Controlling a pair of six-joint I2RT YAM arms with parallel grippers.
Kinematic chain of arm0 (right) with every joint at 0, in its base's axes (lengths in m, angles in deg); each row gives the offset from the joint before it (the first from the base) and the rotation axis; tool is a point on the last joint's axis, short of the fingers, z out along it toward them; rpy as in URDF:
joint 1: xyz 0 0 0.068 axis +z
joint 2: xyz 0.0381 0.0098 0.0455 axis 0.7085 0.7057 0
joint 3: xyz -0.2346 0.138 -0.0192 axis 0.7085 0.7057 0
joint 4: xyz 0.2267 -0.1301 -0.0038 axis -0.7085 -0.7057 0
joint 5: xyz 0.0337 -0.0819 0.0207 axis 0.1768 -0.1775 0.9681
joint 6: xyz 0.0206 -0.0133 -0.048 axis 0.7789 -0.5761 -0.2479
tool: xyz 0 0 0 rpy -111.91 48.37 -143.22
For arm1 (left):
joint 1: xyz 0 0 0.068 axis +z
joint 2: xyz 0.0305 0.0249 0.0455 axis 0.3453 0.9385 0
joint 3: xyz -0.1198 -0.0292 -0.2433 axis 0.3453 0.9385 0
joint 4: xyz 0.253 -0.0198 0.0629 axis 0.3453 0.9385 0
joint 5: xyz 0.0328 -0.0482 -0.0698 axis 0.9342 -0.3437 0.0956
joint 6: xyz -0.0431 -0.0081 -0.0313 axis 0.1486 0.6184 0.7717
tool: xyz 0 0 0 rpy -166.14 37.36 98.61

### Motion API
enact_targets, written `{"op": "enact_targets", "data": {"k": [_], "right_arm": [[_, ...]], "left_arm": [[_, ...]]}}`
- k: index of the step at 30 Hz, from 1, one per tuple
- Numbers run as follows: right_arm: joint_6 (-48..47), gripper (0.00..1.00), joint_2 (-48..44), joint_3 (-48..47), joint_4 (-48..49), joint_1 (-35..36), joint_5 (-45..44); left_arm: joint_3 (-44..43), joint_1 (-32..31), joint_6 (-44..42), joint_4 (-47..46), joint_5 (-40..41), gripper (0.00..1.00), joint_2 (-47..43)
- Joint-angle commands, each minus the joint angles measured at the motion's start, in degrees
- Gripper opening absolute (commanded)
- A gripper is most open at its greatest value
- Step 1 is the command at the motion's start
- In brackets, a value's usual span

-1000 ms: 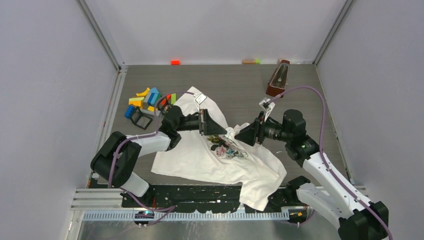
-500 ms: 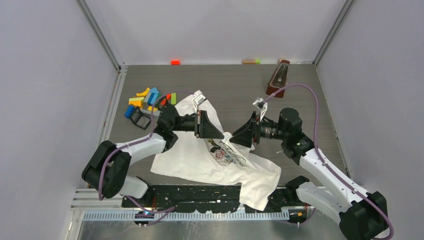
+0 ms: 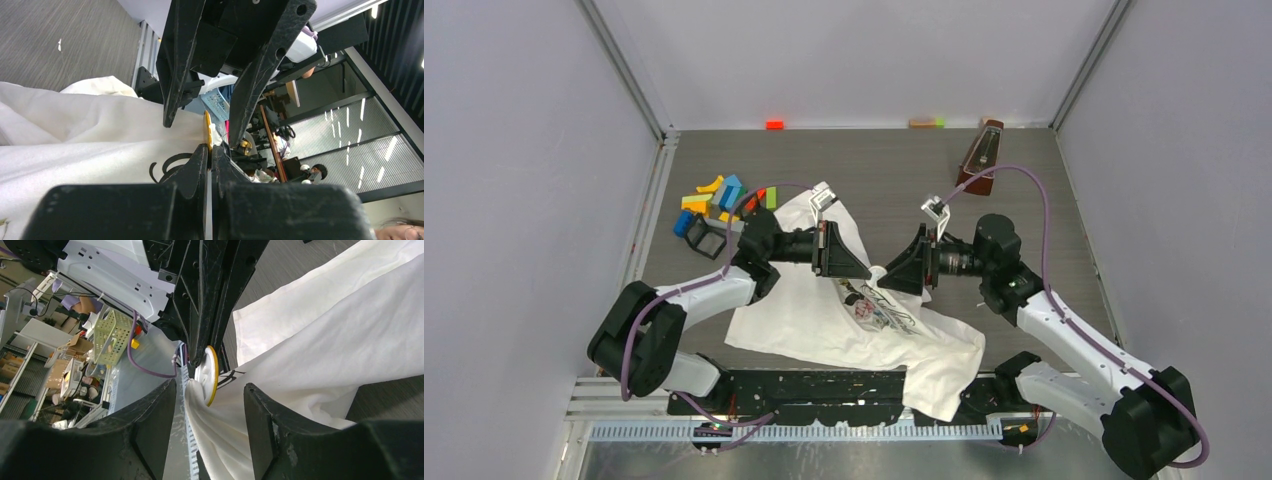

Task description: Pin the brooch onto the clothing

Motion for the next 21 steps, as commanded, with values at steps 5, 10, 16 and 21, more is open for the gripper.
{"op": "enact_targets", "data": {"k": [5, 10, 16, 21], "right_arm": [[0.1, 0.51, 1.6, 0.0, 3.1, 1.2, 0.5], [0.5, 0.35, 2.3, 0.1, 3.6, 1.4, -0.5], [2.9, 0.21, 4.5, 0.2, 4.8, 1.3, -1.5], [5.2, 0.13, 6.4, 0.2, 6.0, 1.3, -2.8]], "left_arm": [[-2.6, 0.1, 2.0, -4.6, -1.7, 0.0, -1.0], [-2.5, 0.1, 2.0, -5.0, -2.4, 0.0, -1.1], [-2.4, 0.1, 1.5, -5.1, -3.3, 0.0, -1.3], [-2.4, 0.0, 0.6, -4.3, -3.9, 0.0, -1.9]]}}
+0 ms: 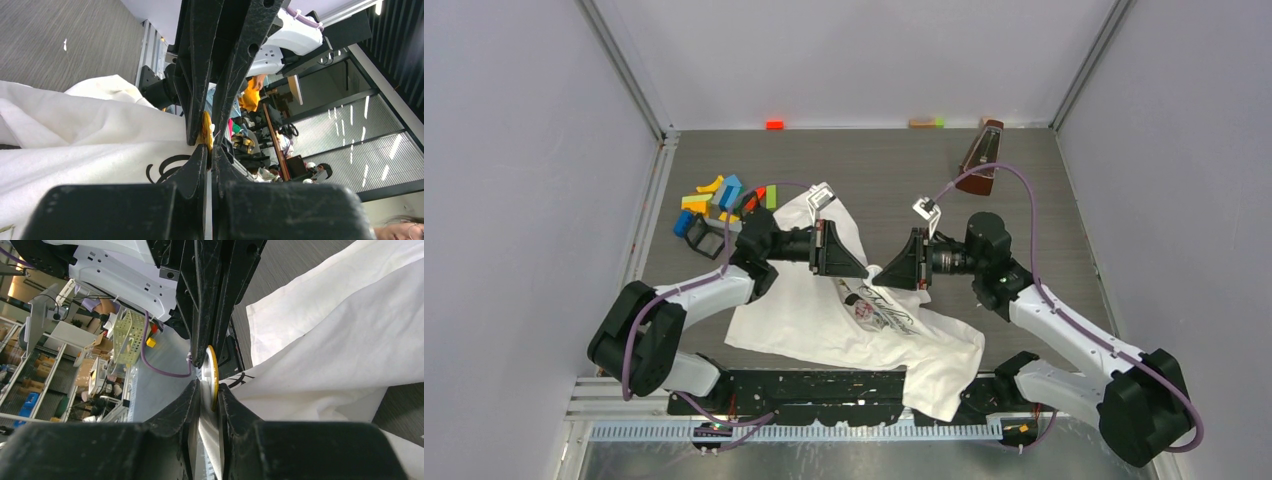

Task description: Pin the brooch onto the clothing

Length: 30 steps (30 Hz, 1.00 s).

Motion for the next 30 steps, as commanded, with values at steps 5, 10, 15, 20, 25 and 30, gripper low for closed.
{"op": "enact_targets", "data": {"k": [5, 10, 15, 20, 25, 30], "right_arm": [[3.6, 0.09, 4.1, 0.2, 5.0, 0.0, -4.6], [5.1, 0.04, 6.7, -0.9, 4.3, 0.0, -5.8], [4.8, 0.01, 8.9, -2.5, 1.1, 0.0, -6.8], [4.7, 0.01, 10.3, -3.4, -1.3, -0.2, -9.3], [5.0, 0.01, 10.5, -3.1, -4.2, -1.6, -14.0], [5.1, 0.01, 10.3, -2.0, -6.3, -3.7, -17.0]], "left_arm": [[-2.4, -0.9, -1.0, -1.9, -3.0, 0.0, -2.5], [-2.7, -1.1, -2.8, 0.4, -3.2, 0.0, -3.3], [-2.8, -1.5, -3.8, 1.7, -3.5, 0.0, -3.7], [-2.9, -1.5, -5.6, 3.8, -3.3, 0.0, -4.3], [-3.2, -1.4, -10.2, 10.3, -2.1, 0.0, -6.1], [-4.3, -1.5, -17.1, 20.0, -0.7, 0.0, -9.0]]}}
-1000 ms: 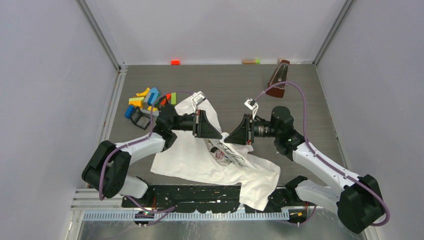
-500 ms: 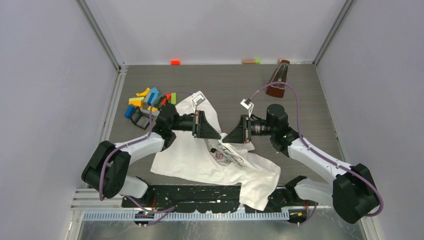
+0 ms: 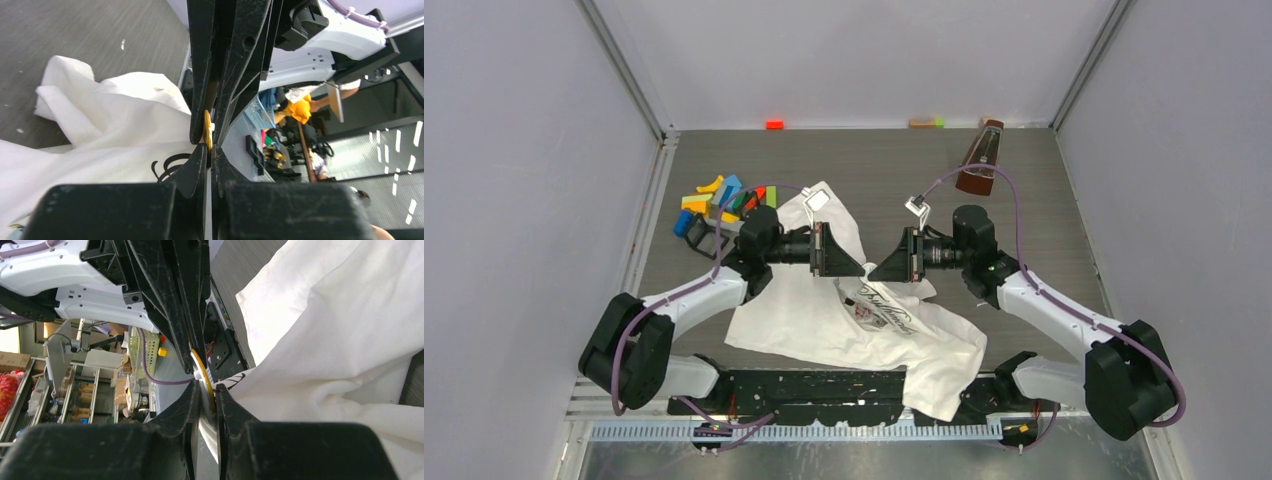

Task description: Pin the brooch onto the clothing

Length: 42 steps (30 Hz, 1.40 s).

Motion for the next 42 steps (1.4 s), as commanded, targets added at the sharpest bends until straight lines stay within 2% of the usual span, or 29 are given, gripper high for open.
{"op": "enact_targets", "data": {"k": [1, 11, 24, 26, 28, 30, 31, 32, 33, 35, 36, 38, 39, 42], "right_arm": [[-1.7, 0.01, 1.9, 0.1, -3.2, -2.9, -15.8], [-1.9, 0.01, 4.6, -0.6, -4.8, -3.4, -16.8], [-3.1, 0.01, 5.2, -1.6, -9.2, -3.6, -23.7], [-3.4, 0.0, 4.5, -1.4, -9.3, -3.6, -23.6], [-3.9, 0.01, 3.7, -1.3, -9.5, -3.7, -23.2], [-4.9, 0.08, 2.4, -1.4, -10.1, -3.8, -23.1], [-5.2, 0.17, 1.8, -1.4, -10.8, -3.8, -23.1], [-5.8, 0.22, 0.5, -1.5, -11.1, -3.8, -23.6], [-6.5, 0.33, -0.9, -1.5, -11.9, -3.9, -24.4], [-7.7, 0.47, -3.1, -1.8, -13.0, -4.3, -25.8], [-8.2, 0.5, -3.7, -2.0, -14.3, -4.7, -26.3], [-9.6, 0.56, -5.3, -3.0, -17.1, -5.7, -28.1], [-10.4, 0.6, -6.1, -3.8, -18.9, -6.0, -29.3], [-11.8, 0.66, -7.7, -5.5, -21.7, -7.8, -31.5]], "left_arm": [[-4.1, -2.6, -4.1, 3.9, -5.2, 0.0, -6.0], [-4.3, -2.7, -4.0, 3.8, -5.9, 0.0, -5.8], [-4.4, -2.7, -5.7, 5.9, -5.3, 0.0, -6.2], [-4.8, -2.7, -8.1, 9.4, -3.7, 0.0, -6.6], [-6.1, -2.7, -13.0, 17.0, -0.9, 0.0, -7.1], [-7.8, -2.7, -17.6, 25.8, 3.1, 0.0, -7.6], [-8.5, -2.7, -19.9, 29.1, 5.1, 0.0, -7.8], [-9.3, -2.7, -22.0, 32.5, 7.2, 0.02, -8.1], [-10.0, -2.6, -23.7, 35.2, 9.0, 0.09, -8.3], [-11.2, -2.5, -26.4, 40.4, 12.5, 0.42, -8.5], [-11.6, -2.2, -27.3, 42.1, 14.1, 0.56, -8.7], [-12.6, -1.3, -29.0, 45.3, 17.3, 0.91, -9.1], [-13.0, -0.8, -29.8, 46.7, 18.6, 0.98, -9.5], [-14.0, 1.4, -31.3, 49.1, 22.2, 1.0, -11.3]]}}
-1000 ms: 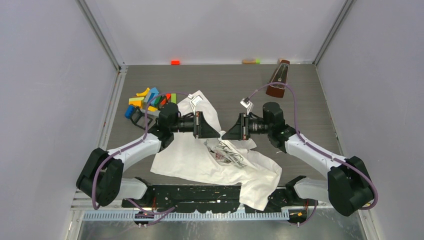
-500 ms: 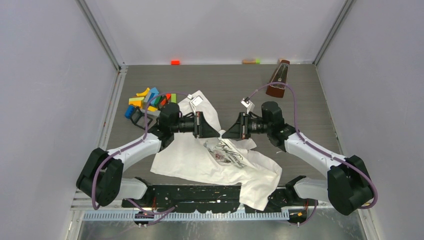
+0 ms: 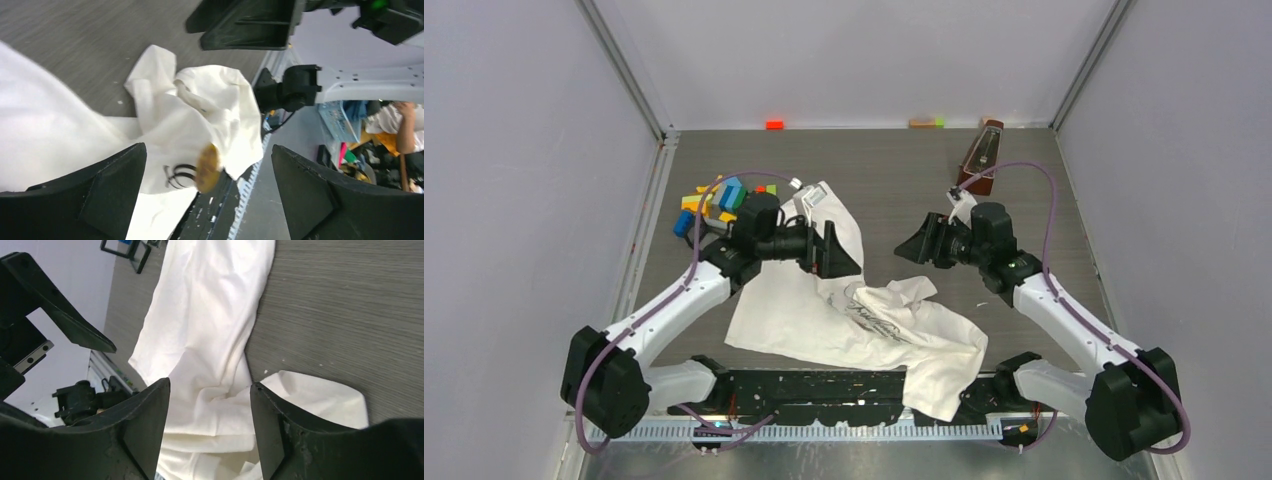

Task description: Pin the brooch onto the clothing

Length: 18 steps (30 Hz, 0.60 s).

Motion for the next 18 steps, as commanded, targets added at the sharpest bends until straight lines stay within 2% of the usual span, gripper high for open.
{"op": "enact_targets", "data": {"k": [1, 4, 10, 14, 18], "right_arm": [[-5.2, 0.68, -3.7, -4.7, -5.8, -2.0, -7.4], [-5.9, 0.72, -4.8, -5.7, -6.3, -3.1, -7.9], [-6.3, 0.74, -4.4, -7.1, -7.5, -4.2, -7.7], [-6.6, 0.74, -2.8, -7.1, -8.0, -4.2, -8.1], [-7.7, 0.74, -1.5, -6.8, -8.3, -4.2, -8.2]], "left_arm": [[-2.8, 3.2, -5.1, 8.3, 7.2, 1.0, -3.3], [-3.8, 5.2, -5.9, 11.8, 16.3, 1.0, -5.9], [-5.4, 7.8, -4.2, 19.9, 40.8, 1.0, -8.8], [-4.0, 11.6, -1.3, 18.3, 48.4, 1.0, -5.3], [-4.6, 13.7, 0.6, 13.6, 52.9, 1.0, 2.7]]}}
